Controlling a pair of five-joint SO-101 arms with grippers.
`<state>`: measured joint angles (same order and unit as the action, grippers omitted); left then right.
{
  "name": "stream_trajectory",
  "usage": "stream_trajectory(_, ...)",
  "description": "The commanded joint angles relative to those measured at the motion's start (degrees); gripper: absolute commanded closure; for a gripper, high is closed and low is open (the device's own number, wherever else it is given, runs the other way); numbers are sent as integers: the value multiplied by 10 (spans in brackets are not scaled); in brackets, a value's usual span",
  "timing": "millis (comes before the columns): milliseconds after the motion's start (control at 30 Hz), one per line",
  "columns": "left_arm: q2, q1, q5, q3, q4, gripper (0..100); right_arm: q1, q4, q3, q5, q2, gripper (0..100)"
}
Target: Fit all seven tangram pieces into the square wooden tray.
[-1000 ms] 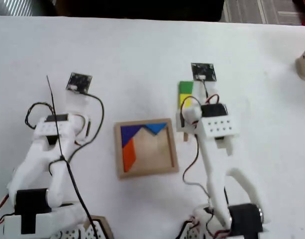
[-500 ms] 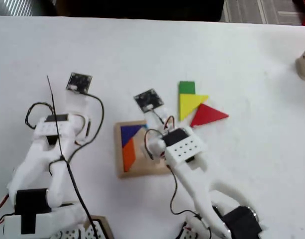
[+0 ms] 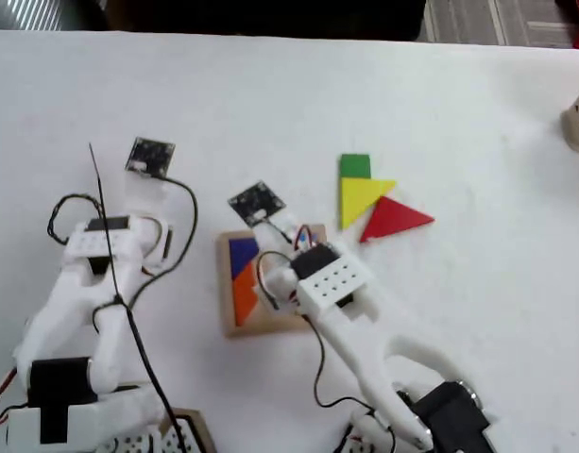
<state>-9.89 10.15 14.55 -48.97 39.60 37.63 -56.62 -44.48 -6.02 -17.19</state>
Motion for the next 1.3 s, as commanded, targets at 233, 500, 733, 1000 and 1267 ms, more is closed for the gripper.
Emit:
stream_trajectory(233, -1, 4, -2, 26, -11, 972, -154, -156, 54, -58, -214, 722)
stream_trajectory(500, -1, 4, -2, 25, -11, 972, -208, -18, -160, -69, -370, 924)
stream_trajectory(733, -1, 2, -2, 25, -9, 972, -138, 77, -236, -70, -373, 972)
stream_trajectory(1000, -1, 1, -2, 25, -7, 972, -128, 147, -212, -73, -238, 981)
stream_trajectory(1267, -1, 1, -2, 25, -7, 972, -116, 164, -135, -69, -99, 981)
